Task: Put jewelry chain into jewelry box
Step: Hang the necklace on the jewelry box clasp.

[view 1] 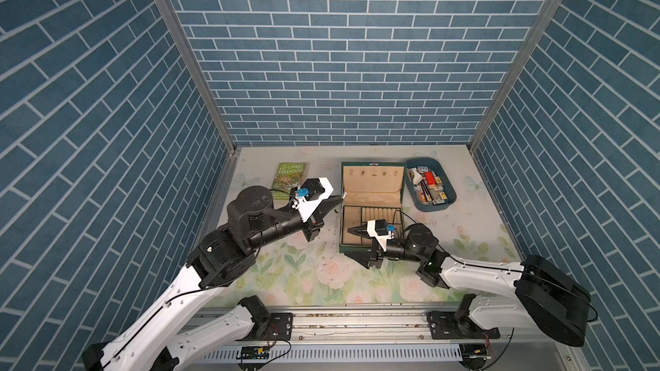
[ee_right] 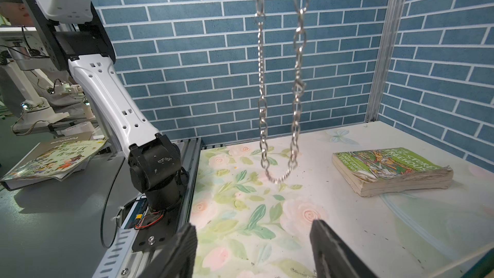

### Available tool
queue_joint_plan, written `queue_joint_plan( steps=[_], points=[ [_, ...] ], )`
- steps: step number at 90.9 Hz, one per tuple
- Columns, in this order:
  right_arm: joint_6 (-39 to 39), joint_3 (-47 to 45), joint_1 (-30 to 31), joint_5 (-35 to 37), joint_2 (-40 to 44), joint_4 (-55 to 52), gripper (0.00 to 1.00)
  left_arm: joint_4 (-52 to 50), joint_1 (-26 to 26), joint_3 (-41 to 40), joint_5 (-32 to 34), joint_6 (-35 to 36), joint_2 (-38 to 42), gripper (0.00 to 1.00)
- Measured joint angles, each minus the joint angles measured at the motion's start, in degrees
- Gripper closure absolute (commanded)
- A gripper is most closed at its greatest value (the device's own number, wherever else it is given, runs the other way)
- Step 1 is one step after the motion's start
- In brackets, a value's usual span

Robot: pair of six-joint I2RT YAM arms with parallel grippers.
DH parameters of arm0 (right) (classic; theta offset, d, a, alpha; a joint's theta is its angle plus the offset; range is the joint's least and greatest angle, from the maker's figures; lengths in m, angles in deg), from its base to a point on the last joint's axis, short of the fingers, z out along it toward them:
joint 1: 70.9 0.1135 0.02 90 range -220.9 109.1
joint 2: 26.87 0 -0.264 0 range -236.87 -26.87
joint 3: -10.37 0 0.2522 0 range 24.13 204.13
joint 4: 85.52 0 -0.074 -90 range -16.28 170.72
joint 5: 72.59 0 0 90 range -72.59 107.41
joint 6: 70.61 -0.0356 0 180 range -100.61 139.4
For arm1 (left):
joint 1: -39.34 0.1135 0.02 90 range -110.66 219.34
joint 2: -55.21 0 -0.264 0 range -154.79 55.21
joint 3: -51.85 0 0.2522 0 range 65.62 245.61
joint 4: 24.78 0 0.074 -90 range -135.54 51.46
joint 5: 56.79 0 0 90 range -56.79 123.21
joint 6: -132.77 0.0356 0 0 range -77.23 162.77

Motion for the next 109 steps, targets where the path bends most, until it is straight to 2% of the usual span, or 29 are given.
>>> queue_joint_plan(
  steps=[13,21,26,37,44,61,68,72,81,89,109],
  points=[
    [0.02,1.40,-0.02,-0.09,-0.46,-0.02,0.30,-0.22,0.00,0.28,-0.13,0.15,0.00,1.00],
    [0.09,2.08,0.02,-0.44,-0.79,-0.02,0.39,-0.20,0.00,0.35,-0.24,0.15,0.00,1.00],
    [-0.02,2.36,0.04,-0.98,-1.09,-0.02,0.50,-0.17,0.00,0.37,-0.33,0.15,-0.02,1.00],
    [-0.15,2.49,0.13,-2.14,-2.05,0.28,0.88,-0.15,0.00,0.42,-0.37,0.15,-0.04,1.00],
    [-0.74,2.51,0.17,-2.62,-2.54,0.46,1.00,-0.15,0.00,0.42,-0.37,0.15,-0.04,1.00],
    [-1.03,2.56,0.20,-3.32,-2.80,0.90,1.00,-0.13,0.00,0.42,-0.35,0.17,-0.04,1.00],
    [-1.09,2.56,0.20,-3.37,-2.80,0.83,0.71,-0.13,0.00,0.42,-0.33,0.17,-0.04,1.00],
    [-1.25,2.56,0.20,-3.23,-2.80,0.74,0.58,-0.13,0.00,0.44,-0.35,0.17,-0.04,1.00],
    [-0.98,2.56,0.20,-2.47,-2.78,0.55,0.45,-0.15,0.00,0.52,-0.35,0.17,-0.04,1.00],
    [-0.92,2.51,0.20,-1.31,-2.38,0.20,0.43,-0.13,0.00,0.76,-0.37,0.17,-0.04,1.00],
    [-0.31,2.43,0.20,0.04,-0.83,0.04,0.45,0.07,0.00,1.16,-0.85,0.17,-0.04,1.00]
  ],
)
